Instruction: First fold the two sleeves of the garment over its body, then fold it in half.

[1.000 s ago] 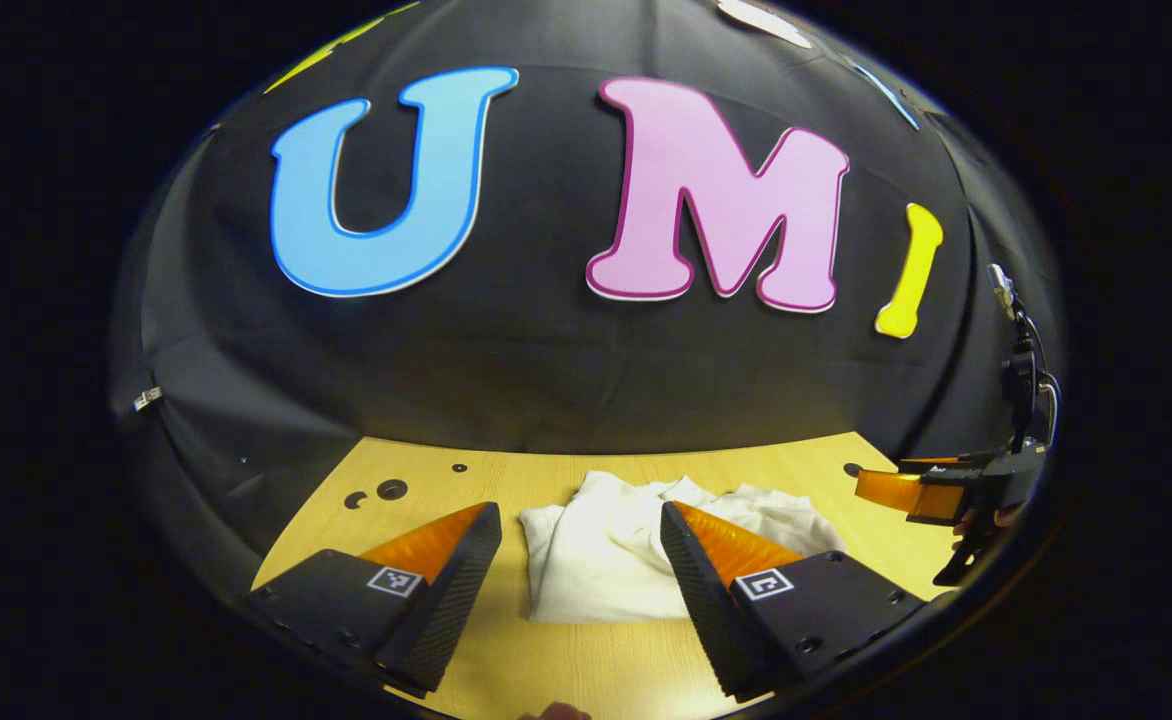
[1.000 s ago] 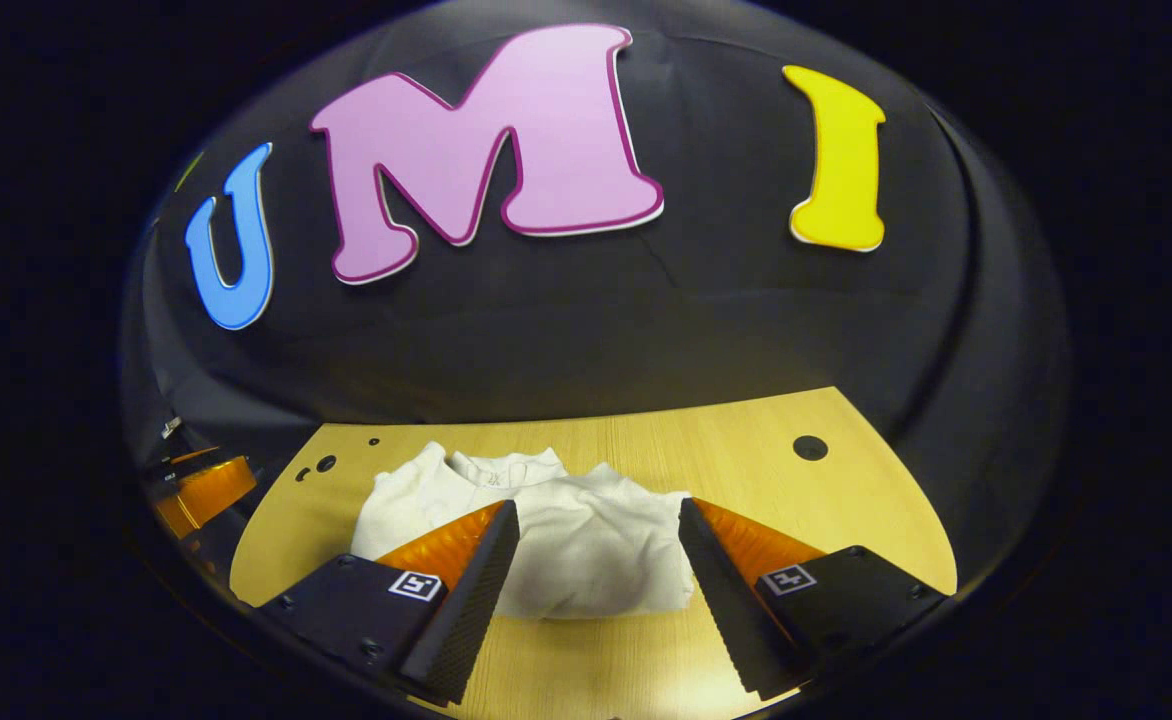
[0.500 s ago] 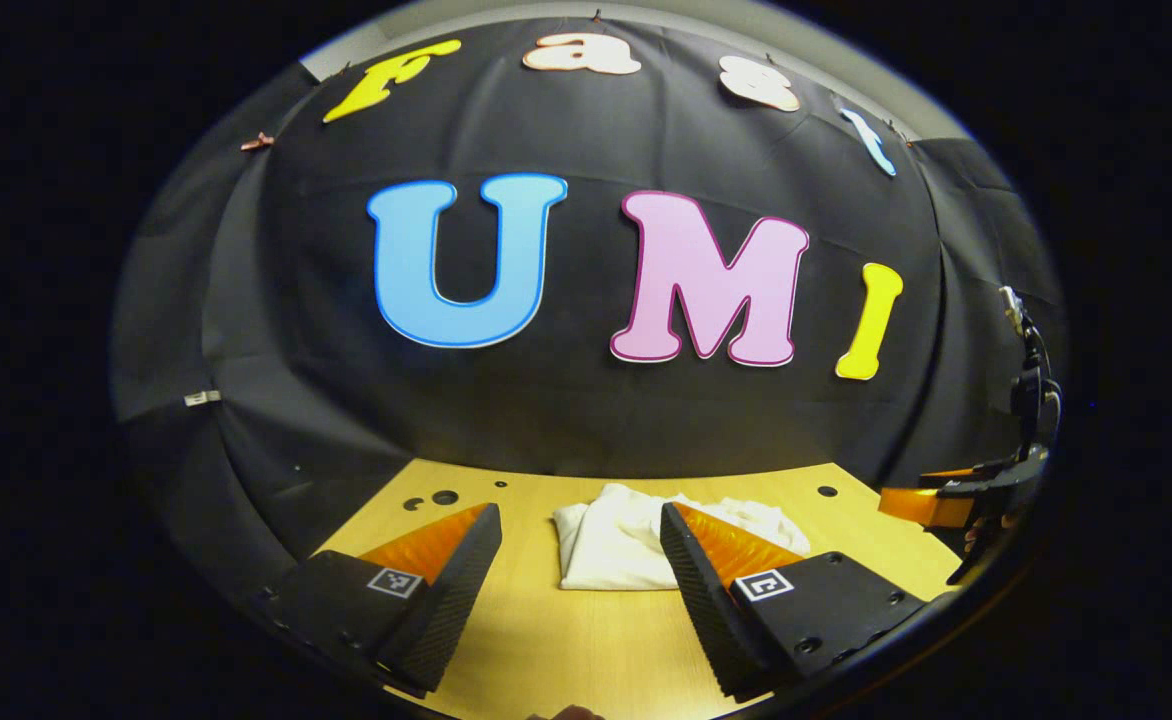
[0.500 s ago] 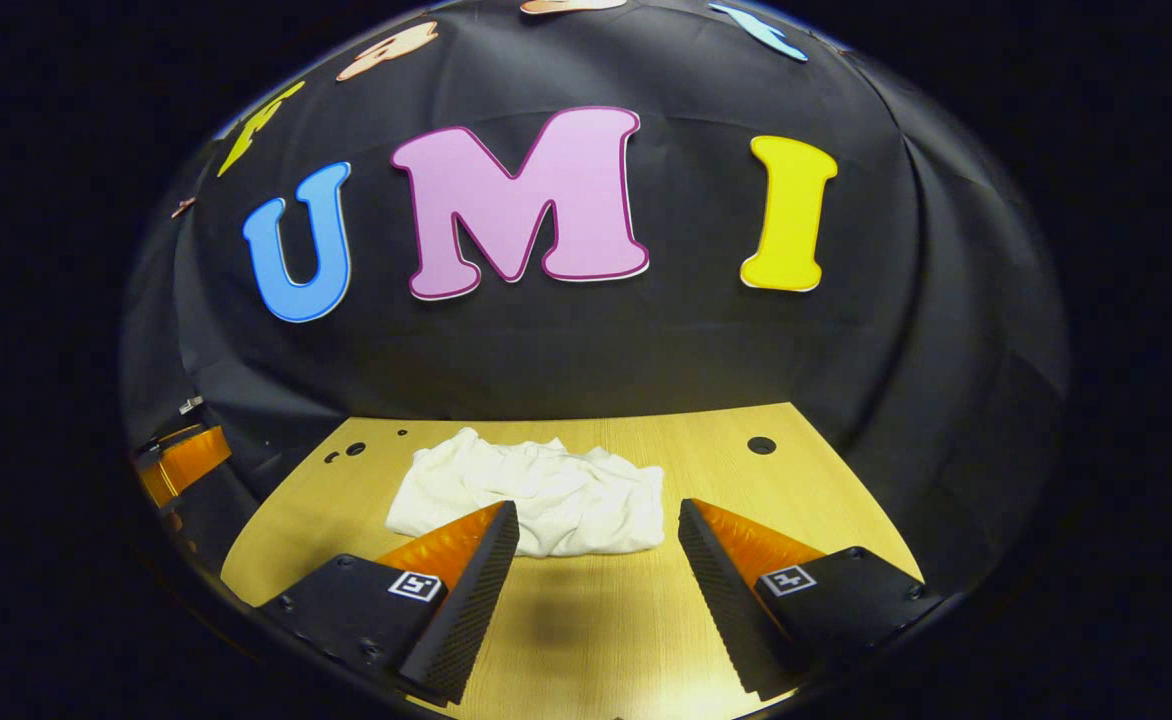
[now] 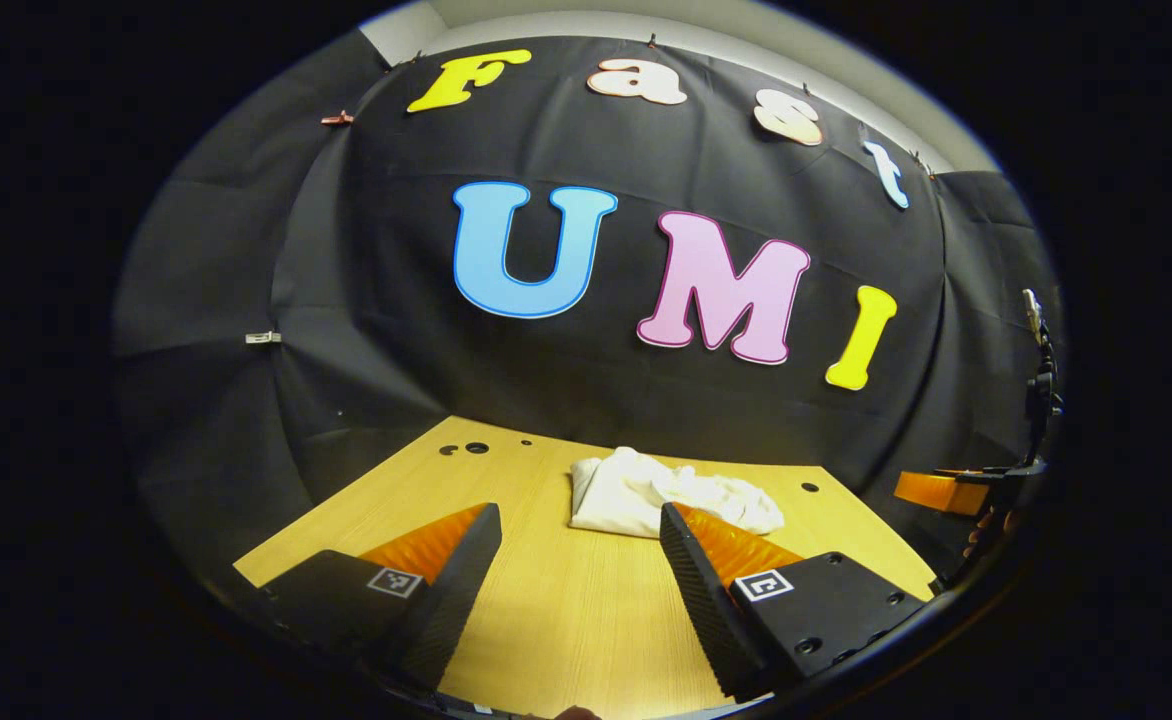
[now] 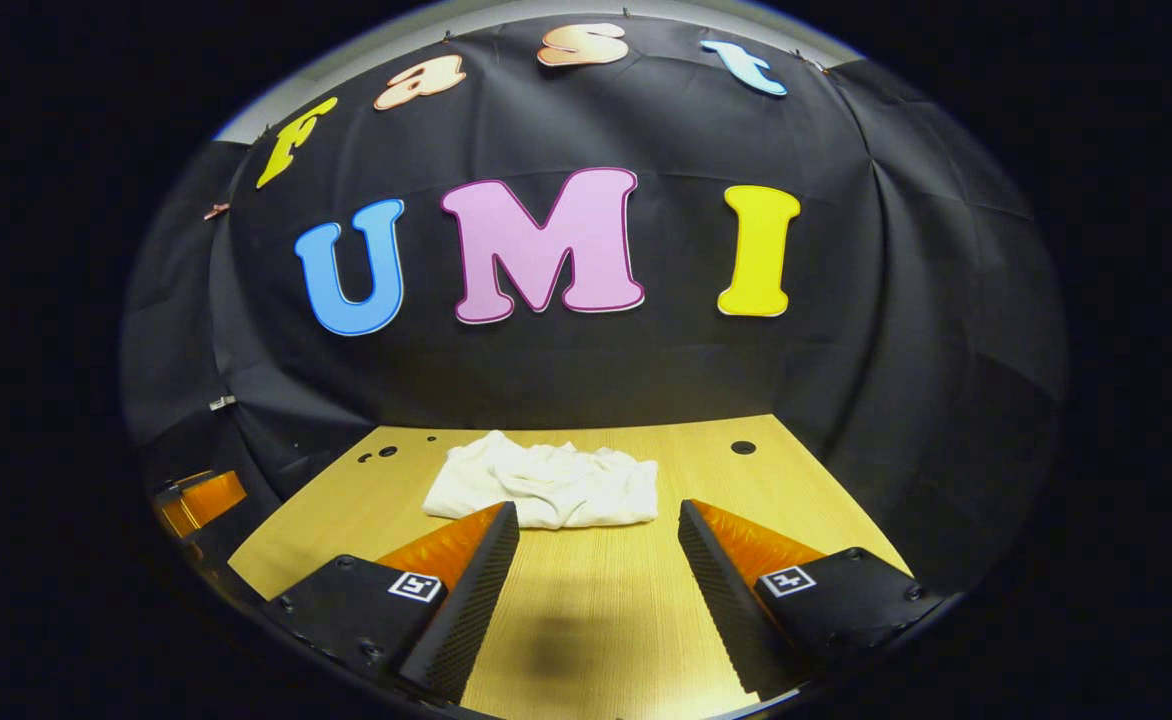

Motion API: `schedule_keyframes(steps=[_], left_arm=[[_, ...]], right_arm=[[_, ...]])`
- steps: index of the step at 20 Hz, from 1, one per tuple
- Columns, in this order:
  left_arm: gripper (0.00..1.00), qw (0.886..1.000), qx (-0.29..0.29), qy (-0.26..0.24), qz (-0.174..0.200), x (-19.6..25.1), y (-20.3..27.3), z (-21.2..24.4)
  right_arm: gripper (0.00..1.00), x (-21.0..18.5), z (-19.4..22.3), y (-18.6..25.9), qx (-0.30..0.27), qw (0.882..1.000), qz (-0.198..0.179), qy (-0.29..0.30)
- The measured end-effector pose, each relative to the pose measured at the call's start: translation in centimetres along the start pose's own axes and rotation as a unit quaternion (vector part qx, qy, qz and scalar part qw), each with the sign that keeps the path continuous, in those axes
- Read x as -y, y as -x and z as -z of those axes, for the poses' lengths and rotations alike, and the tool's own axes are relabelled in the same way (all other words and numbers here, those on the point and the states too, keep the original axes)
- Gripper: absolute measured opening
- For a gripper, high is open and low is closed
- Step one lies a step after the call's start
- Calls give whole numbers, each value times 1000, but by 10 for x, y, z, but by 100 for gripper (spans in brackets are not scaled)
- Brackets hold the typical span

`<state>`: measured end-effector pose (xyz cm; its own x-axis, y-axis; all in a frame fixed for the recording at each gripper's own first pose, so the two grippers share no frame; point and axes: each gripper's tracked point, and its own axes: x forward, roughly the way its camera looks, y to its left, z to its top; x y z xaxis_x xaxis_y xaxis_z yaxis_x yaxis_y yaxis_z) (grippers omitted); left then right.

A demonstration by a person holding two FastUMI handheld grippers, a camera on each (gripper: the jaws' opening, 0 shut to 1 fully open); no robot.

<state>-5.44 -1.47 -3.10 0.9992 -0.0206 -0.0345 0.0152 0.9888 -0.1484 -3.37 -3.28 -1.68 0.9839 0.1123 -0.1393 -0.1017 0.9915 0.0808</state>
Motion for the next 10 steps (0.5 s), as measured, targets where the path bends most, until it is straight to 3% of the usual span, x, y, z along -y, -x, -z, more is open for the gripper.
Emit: schedule_keyframes(steps=[6,10], left_arm=[[98,1000,-3,6,-3,5,46,16],[98,1000,2,3,1,10,53,19]], right_arm=[[98,-1,27,31,-11,1000,-5,2],[98,4,29,41,-9,1000,-2,-3]])
